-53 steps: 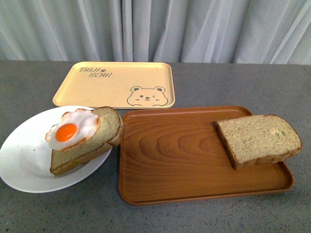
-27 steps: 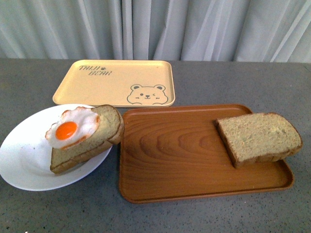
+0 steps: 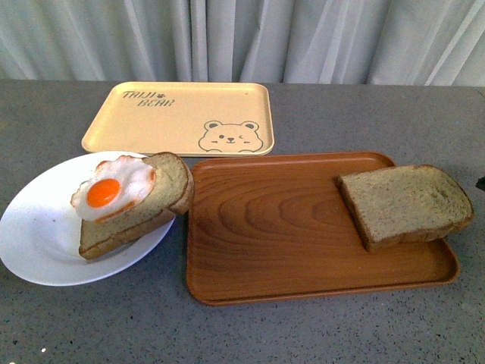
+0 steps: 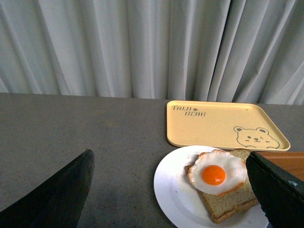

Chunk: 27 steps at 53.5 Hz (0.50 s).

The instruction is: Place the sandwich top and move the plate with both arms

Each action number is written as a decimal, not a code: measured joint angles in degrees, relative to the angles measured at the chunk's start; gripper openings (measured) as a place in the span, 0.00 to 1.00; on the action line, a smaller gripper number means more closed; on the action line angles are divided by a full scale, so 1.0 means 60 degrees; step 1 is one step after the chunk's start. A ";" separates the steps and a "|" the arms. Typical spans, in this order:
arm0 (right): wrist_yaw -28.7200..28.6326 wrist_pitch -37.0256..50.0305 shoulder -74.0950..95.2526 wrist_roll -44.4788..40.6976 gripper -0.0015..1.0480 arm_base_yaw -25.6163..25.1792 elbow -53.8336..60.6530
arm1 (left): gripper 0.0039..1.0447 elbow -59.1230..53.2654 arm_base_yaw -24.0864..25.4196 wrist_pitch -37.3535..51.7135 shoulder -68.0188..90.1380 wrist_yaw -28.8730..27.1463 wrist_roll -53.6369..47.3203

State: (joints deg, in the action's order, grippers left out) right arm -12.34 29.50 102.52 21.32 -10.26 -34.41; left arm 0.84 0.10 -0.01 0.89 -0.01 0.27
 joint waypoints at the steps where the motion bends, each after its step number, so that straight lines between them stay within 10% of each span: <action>1: 0.0000 0.0029 0.0106 0.0029 0.91 0.0080 -0.0055 | 0.92 0.0000 0.0000 0.0000 0.0000 0.0000 0.0000; 13: 0.0262 0.0259 0.1220 0.0433 0.91 0.0900 -0.0641 | 0.92 0.0000 0.0000 0.0000 0.0000 0.0000 0.0000; 27: 0.0364 0.0379 0.1337 0.0790 0.45 0.1147 -0.0761 | 0.92 0.0000 0.0000 0.0000 0.0000 0.0000 0.0000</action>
State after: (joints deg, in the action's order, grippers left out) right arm -10.15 31.77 110.54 26.06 -3.38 -38.98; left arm 0.84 0.10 -0.01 0.89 -0.01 0.27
